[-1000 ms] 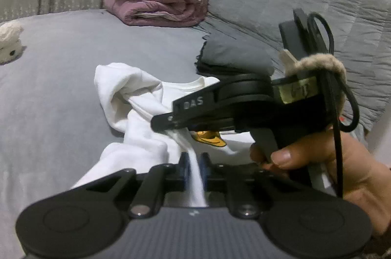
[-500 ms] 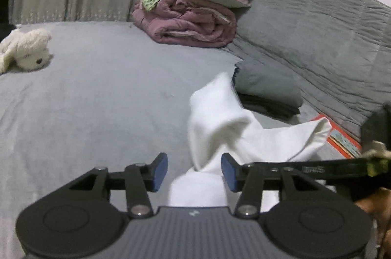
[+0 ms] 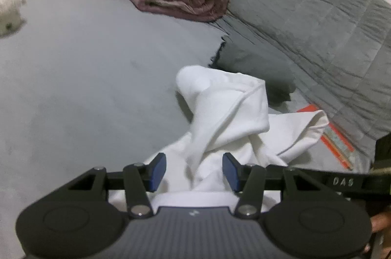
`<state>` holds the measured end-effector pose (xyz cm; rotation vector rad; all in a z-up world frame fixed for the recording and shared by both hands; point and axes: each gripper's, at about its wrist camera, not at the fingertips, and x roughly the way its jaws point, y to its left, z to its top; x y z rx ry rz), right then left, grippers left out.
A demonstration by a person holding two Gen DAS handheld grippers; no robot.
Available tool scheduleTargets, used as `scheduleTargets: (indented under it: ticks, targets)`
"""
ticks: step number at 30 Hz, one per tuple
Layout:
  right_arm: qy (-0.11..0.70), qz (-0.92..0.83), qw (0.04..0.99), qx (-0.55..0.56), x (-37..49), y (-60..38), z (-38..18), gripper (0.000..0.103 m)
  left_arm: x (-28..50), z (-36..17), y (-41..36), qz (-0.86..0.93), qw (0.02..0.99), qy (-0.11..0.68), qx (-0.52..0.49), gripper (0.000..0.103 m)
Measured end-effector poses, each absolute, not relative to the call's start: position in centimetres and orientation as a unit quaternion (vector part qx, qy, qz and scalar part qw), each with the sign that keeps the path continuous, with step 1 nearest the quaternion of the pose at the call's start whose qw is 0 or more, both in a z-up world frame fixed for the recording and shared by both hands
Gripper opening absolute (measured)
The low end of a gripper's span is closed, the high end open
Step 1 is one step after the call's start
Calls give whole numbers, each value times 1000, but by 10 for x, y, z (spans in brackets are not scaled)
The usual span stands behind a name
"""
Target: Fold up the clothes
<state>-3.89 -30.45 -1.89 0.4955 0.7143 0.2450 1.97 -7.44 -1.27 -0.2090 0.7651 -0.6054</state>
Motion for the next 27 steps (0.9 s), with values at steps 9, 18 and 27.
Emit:
scheduleTargets:
  ticks: [9, 18, 27]
  targets:
    - [346, 114, 902, 231, -39, -303, -20, 8, 32, -25, -78, -266, 870, 388, -152, 10]
    - [328, 133, 902, 247, -31, -286, -5, 8, 17, 6, -58, -222, 913, 310, -147, 7]
    - [309, 163, 897, 270, -14, -251, 11, 8, 26, 23, -22, -149, 941, 268, -144, 1]
